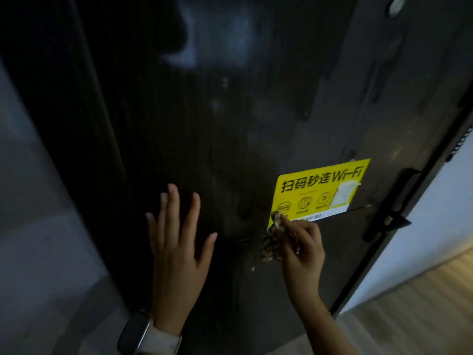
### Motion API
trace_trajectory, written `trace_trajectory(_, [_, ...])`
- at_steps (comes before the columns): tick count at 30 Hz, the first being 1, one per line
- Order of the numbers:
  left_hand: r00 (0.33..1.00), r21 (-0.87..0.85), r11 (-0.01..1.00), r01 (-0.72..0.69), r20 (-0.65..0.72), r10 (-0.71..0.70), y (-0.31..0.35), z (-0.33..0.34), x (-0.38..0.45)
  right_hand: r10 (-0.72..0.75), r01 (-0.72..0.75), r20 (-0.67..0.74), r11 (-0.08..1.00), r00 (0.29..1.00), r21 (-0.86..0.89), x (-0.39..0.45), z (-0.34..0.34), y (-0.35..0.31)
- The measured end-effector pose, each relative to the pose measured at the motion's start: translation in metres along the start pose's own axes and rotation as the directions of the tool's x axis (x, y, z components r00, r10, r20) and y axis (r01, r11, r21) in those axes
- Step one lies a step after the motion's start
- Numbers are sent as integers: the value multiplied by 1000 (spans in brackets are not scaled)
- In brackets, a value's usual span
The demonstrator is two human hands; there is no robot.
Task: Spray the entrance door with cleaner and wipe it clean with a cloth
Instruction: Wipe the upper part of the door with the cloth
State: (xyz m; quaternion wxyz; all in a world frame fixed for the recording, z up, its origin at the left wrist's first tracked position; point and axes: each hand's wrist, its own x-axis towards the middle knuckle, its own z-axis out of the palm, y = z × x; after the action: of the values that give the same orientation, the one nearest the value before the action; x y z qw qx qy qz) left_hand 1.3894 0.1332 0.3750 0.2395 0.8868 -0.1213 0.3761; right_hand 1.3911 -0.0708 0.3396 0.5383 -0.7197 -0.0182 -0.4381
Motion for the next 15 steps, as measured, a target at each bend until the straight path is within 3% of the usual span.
trace_trajectory(8, [976,18,979,-202,-82,203,93,44,89,-28,34,-225,999,974,23,129,-61,30])
trace_trajectory(11, [988,-27,991,-128,-92,125,110,64,110,-40,39,-219,999,975,-8,169,-84,50])
trace_trajectory(15, [996,183,983,-18,-79,33,108,86,115,-24,23,-244,1000,969,-8,197,-101,83])
